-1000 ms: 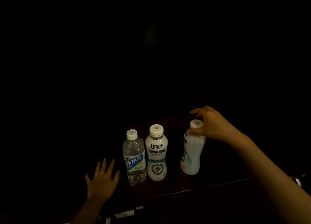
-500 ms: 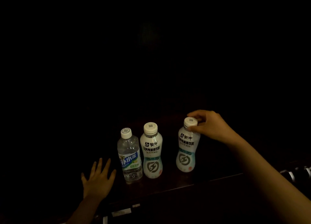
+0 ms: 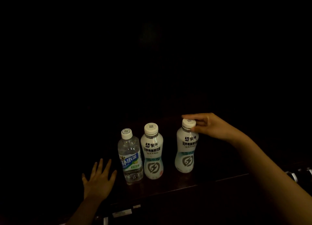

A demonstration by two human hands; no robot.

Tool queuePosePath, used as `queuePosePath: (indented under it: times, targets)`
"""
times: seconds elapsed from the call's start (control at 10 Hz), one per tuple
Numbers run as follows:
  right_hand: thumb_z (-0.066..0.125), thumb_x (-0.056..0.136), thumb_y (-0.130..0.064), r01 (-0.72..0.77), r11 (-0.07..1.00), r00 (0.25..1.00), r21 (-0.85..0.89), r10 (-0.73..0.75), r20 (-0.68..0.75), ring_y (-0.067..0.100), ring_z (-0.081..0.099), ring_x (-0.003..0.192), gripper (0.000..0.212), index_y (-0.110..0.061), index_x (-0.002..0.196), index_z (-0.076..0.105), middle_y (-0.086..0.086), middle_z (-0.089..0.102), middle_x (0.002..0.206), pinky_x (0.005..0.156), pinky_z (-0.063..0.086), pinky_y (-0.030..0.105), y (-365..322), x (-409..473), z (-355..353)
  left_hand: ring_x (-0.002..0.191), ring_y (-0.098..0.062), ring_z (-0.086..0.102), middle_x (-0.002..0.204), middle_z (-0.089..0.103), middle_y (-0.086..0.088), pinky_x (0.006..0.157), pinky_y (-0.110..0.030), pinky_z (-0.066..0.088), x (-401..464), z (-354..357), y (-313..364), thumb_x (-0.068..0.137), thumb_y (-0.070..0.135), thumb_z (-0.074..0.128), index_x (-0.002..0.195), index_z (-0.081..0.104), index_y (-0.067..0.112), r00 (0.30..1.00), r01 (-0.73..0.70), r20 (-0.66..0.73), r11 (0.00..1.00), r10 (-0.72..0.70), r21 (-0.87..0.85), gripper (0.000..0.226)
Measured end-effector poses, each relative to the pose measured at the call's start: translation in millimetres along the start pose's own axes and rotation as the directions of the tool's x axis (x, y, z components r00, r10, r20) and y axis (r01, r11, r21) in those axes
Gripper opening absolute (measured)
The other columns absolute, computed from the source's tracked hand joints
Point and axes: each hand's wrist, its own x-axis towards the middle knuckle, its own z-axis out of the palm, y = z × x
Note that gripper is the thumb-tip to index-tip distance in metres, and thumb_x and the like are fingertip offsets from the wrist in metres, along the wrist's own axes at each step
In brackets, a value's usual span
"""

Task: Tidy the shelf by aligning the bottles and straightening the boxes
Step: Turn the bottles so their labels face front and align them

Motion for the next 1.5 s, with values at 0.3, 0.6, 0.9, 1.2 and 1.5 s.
queuePosePath:
  times: [0.3, 0.6, 0.9, 1.2, 1.5]
  targets:
    - [0.08, 0.058, -0.022, -0.177, 0.942, 0.973, 0.286, 0.211, -0.091, 0.013, 0.05, 0.12, 0.068, -0.041, 0.115, 0.048, -0.012, 0.056, 0.125, 0.094, 0.048, 0.035, 94, -35, 70, 0.144, -0.015, -0.01, 0.158, -0.008, 0.003, 0.114, -0.056, -0.004, -1, 0, -1, 0.091, 0.057, 0.019, 0.143, -0.001, 0.04, 1.0, 0.0, 0.023, 1.0, 0.0, -0.013, 0.059]
    - [0.08, 0.058, -0.026, -0.156, 0.944, 0.952, 0.289, 0.222, -0.211, 0.012, 0.058, 0.111, 0.058, -0.038, 0.108, 0.055, -0.008, 0.064, 0.115, 0.092, 0.05, 0.038, 105, -29, 94, 0.144, -0.015, -0.011, 0.158, -0.009, 0.004, 0.113, -0.058, -0.004, -2, -2, -2, 0.091, 0.057, 0.019, 0.143, -0.002, 0.04, 0.999, -0.002, 0.039, 1.0, 0.002, -0.007, 0.059]
    - [0.079, 0.062, -0.021, -0.149, 0.964, 0.959, 0.219, 0.195, -0.204, 0.011, 0.053, 0.113, 0.057, -0.045, 0.105, 0.049, -0.017, 0.058, 0.112, 0.098, 0.045, 0.04, 94, -14, 121, 0.144, -0.015, -0.011, 0.158, -0.008, 0.004, 0.113, -0.058, -0.004, -2, -3, -1, 0.091, 0.058, 0.019, 0.143, 0.0, 0.04, 0.999, -0.006, 0.035, 1.0, 0.007, -0.025, 0.059]
    - [0.08, 0.059, -0.022, -0.172, 0.955, 0.962, 0.24, 0.215, -0.167, -0.006, 0.058, 0.1, 0.054, -0.049, 0.098, 0.055, -0.024, 0.066, 0.102, 0.079, 0.051, 0.019, 96, -14, 117, 0.144, -0.016, -0.011, 0.158, -0.008, 0.003, 0.113, -0.058, -0.004, -3, -3, 0, 0.091, 0.057, 0.02, 0.144, 0.0, 0.039, 0.999, -0.01, 0.036, 0.999, 0.012, -0.036, 0.059]
    - [0.079, 0.058, -0.024, -0.201, 0.954, 0.96, 0.224, 0.237, -0.147, -0.009, 0.058, 0.099, 0.058, -0.044, 0.105, 0.052, -0.02, 0.064, 0.105, 0.068, 0.05, 0.014, 100, -15, 116, 0.144, -0.016, -0.013, 0.158, -0.01, 0.004, 0.112, -0.059, -0.004, 0, 2, -1, 0.09, 0.059, 0.019, 0.143, -0.002, 0.04, 1.0, 0.0, 0.031, 1.0, 0.0, -0.021, 0.06]
